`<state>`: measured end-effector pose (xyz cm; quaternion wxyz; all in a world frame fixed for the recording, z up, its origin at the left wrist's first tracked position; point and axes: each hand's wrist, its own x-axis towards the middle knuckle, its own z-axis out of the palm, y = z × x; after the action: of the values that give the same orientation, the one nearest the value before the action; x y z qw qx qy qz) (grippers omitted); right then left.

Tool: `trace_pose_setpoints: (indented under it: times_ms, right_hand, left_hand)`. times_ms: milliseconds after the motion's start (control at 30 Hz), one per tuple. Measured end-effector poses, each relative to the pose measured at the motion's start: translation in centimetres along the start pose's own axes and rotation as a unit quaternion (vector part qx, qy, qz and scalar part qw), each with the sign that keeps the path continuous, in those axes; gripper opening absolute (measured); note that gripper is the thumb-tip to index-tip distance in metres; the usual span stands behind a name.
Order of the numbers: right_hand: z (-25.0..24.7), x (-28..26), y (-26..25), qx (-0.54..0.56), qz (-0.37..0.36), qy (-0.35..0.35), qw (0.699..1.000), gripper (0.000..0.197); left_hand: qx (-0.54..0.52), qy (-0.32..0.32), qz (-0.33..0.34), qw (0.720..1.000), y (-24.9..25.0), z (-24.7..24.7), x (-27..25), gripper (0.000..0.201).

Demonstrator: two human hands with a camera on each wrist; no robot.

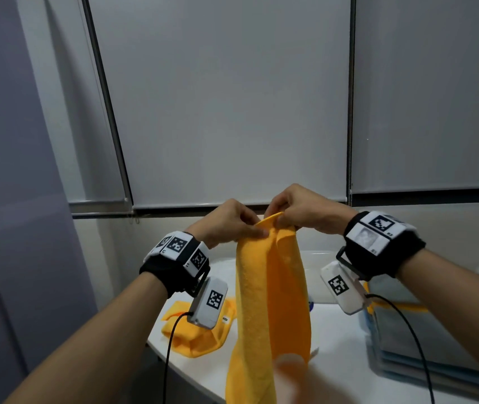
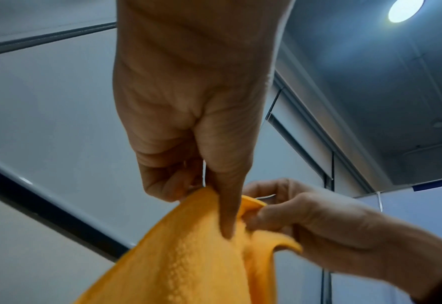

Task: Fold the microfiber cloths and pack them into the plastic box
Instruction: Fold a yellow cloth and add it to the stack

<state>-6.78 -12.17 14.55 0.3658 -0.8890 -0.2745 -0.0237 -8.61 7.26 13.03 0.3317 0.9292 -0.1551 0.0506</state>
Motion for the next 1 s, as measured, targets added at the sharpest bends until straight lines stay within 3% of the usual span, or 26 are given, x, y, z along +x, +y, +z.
trace_pose_setpoints:
  times_ms: [100, 233, 367, 467, 533, 600, 733, 867, 1000]
  right_hand:
    - [-2.4, -0.2, 1.0, -0.023, 0.010, 0.045, 0.999, 0.011]
    - [-5.3, -0.8, 4.0, -0.062, 0.041, 0.059, 0.995, 0.006]
    - [-6.8, -1.6, 5.5, -0.032, 0.057, 0.061, 0.996, 0.010]
    - [-7.5, -2.0, 6.1, -0.010, 0.066, 0.068, 0.995, 0.012]
    - [-7.9, -2.0, 6.5, -0.032, 0.068, 0.068, 0.995, 0.012]
    - [-8.2, -1.9, 6.9, -0.076, 0.070, 0.069, 0.992, 0.014]
    - [-8.7, -2.2, 6.6, -0.085, 0.075, 0.086, 0.990, 0.010]
    - [-9.8, -2.9, 5.5, -0.022, 0.059, 0.143, 0.988, 0.019]
    - [-11.4, -4.2, 4.6, 0.032, 0.025, 0.129, 0.991, 0.021]
  left_hand:
    - [0.037, -0.048, -0.007, 0.998, -3.4, 0.7, -0.9, 0.022]
    - [0.081, -0.034, -0.019, 0.996, -7.8, -0.1, -2.5, 0.018]
    - [0.095, -0.052, -0.026, 0.994, -9.7, -1.6, -3.6, 0.017]
    - [0.088, 0.011, -0.023, 0.996, -10.2, -2.8, -4.0, 0.017]
    - [0.015, 0.068, -0.008, 0.998, -9.8, -3.8, -4.4, 0.018]
    - [-0.051, 0.114, 0.001, 0.992, -9.3, -4.9, -4.9, 0.020]
    - [-0.074, 0.205, 0.008, 0.976, -9.0, -7.0, -5.5, 0.023]
    - [-0.116, 0.240, 0.014, 0.964, -8.9, -8.8, -6.8, 0.020]
    - [-0.173, 0.275, 0.018, 0.946, -8.0, -10.4, -8.4, 0.018]
